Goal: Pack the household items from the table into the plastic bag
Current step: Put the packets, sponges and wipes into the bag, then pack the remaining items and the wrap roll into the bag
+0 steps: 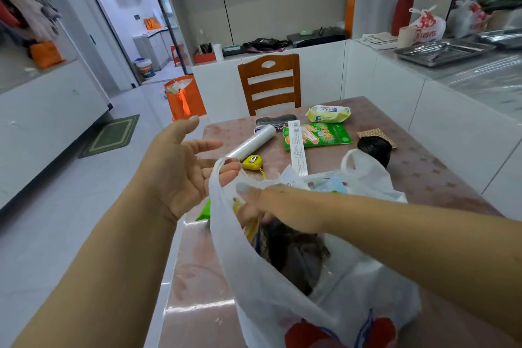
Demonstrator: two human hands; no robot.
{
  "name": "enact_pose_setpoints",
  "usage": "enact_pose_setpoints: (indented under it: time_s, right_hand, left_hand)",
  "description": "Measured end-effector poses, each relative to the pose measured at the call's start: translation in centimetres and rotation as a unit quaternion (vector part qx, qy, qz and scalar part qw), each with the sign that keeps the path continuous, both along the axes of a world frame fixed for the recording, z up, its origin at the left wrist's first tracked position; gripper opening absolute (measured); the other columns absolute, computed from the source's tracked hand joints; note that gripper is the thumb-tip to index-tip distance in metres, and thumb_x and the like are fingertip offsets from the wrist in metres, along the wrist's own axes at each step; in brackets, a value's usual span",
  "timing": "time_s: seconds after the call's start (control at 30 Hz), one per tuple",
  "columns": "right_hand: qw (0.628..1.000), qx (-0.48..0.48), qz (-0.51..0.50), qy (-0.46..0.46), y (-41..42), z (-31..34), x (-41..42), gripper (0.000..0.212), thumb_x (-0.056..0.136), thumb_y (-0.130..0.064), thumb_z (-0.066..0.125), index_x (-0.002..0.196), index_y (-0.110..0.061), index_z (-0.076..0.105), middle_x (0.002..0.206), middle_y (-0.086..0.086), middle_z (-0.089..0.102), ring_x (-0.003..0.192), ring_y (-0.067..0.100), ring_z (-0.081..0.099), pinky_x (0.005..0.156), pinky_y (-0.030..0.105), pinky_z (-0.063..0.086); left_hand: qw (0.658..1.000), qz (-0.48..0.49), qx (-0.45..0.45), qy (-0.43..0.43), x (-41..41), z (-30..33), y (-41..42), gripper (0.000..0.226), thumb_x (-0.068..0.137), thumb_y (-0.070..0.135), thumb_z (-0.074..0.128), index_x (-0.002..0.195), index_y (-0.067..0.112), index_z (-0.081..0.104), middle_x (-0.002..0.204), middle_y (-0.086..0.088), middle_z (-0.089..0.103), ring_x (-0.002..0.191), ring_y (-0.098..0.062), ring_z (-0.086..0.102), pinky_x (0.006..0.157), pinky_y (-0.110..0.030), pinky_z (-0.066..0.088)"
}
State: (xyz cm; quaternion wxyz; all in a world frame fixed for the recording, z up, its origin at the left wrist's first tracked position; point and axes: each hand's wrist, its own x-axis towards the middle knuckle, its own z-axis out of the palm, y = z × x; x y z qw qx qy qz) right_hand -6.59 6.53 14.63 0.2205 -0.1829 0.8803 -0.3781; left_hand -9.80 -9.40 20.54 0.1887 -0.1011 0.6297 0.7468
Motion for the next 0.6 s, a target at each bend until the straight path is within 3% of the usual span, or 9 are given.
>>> enact_pose_setpoints:
  time_s: [0.1,0.23,0.37,0.47,0.6]
  right_hand:
    - [0.997,0.067,0.016,0.024,1.3,-0.6,-1.0,0.098,0.074,-0.082,0.003,0.113,-0.023,0.070,0.124,0.000,0.063,0.115,0.019,0.054,0.110,0.036,0.031]
    - [0.992,0.054,0.030,-0.111,1.3,-3.7,-1.5,0.102,0.073,-0.088,0.006,0.115,-0.022,0.071,0.122,-0.005,0.068,0.117,0.015,0.058,0.113,0.039,0.030]
    - [0.977,-0.047,0.047,-0.203,2.3,-2.2,-3.4,0.098,0.092,-0.064,-0.003,0.130,0.004,0.056,0.137,0.018,0.055,0.123,0.033,0.054,0.102,0.030,0.038]
    - [0.986,-0.089,0.008,-0.142,4.1,1.5,-5.5,0.100,0.094,-0.058,-0.005,0.118,0.013,0.060,0.122,0.029,0.061,0.100,0.034,0.061,0.093,0.038,0.045]
    - [0.991,-0.094,-0.086,-0.033,6.9,4.8,-10.4,0.098,0.093,-0.062,-0.003,0.104,0.006,0.067,0.105,0.023,0.070,0.093,0.035,0.069,0.090,0.039,0.050]
  left_hand:
    - [1.000,-0.005,-0.019,-0.001,-0.5,0.1,0.6,0.045,0.092,0.050,0.043,0.110,0.010,0.052,0.106,-0.028,0.068,0.064,-0.028,0.072,0.061,-0.035,0.061]
    - [0.998,-0.037,-0.044,0.004,-0.9,-0.4,1.5,0.048,0.092,0.048,0.043,0.116,0.007,0.052,0.091,-0.031,0.071,0.066,-0.030,0.071,0.059,-0.035,0.061]
    - [0.995,-0.067,-0.078,0.015,-1.6,-0.1,1.6,0.044,0.093,0.046,0.044,0.114,0.007,0.053,0.086,-0.028,0.072,0.065,-0.030,0.071,0.061,-0.036,0.060]
    - [0.979,-0.080,-0.184,0.044,-3.0,0.2,0.8,0.046,0.095,0.049,0.042,0.108,0.007,0.056,0.081,-0.027,0.072,0.066,-0.034,0.070,0.060,-0.035,0.059]
    - [0.951,-0.054,-0.299,0.067,-6.3,-0.1,0.0,0.050,0.095,0.054,0.041,0.100,0.008,0.059,0.065,-0.020,0.071,0.047,-0.024,0.066,0.050,-0.027,0.054]
